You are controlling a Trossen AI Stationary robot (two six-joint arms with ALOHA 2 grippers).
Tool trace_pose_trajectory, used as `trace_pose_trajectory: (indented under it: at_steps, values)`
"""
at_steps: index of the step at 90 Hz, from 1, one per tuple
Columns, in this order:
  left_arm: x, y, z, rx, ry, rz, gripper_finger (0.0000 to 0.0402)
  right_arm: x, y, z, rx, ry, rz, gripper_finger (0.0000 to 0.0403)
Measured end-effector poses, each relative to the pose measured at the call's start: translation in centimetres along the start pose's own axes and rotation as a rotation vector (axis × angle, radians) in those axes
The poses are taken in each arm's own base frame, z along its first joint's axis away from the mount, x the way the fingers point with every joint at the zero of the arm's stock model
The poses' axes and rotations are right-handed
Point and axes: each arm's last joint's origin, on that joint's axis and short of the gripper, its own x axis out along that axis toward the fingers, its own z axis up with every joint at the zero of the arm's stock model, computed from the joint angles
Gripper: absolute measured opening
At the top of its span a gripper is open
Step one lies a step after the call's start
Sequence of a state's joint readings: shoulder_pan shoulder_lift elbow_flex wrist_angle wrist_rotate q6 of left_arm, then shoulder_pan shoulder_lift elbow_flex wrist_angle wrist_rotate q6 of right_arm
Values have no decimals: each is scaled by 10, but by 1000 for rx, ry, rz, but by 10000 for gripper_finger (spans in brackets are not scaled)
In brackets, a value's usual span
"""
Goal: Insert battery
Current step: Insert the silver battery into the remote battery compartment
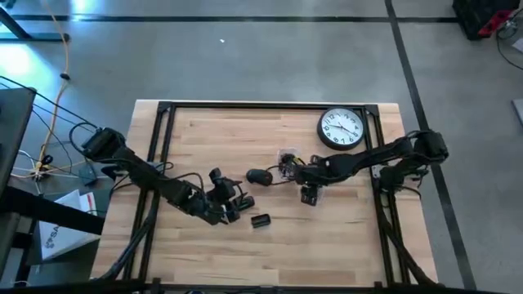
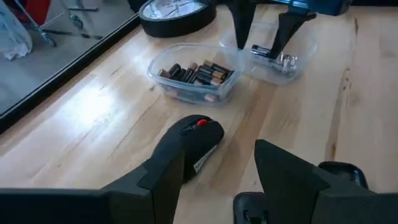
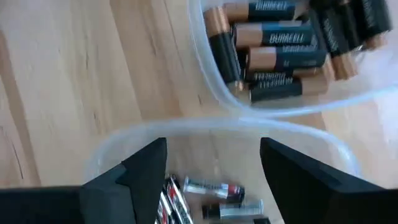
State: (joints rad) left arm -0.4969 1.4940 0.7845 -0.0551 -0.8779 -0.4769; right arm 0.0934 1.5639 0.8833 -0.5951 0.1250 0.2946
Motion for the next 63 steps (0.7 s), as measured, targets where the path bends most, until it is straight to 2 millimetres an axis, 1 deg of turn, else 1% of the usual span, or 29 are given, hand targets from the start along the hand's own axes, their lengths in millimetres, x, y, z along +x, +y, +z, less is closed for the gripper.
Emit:
trace_pose_trajectory:
  at_steps: [14, 22, 35, 47, 63]
  values:
    - [0, 0, 0, -2, -1, -2, 178, -1, 7, -7, -122, 63, 74, 227]
    - [0, 0, 0, -4, -2, -3, 178, -2, 10, -10, -187, 78, 63, 225]
    - [0, 0, 1, -6, -4, -3, 178, -2, 7, -13, -278, 108, 15, 204]
    - [0, 0, 1, -5, -4, -2, 178, -2, 5, -13, -356, 118, 15, 182]
    - [1, 1, 1, 13, -1, 4, 178, -2, 4, -16, -499, 140, 18, 174]
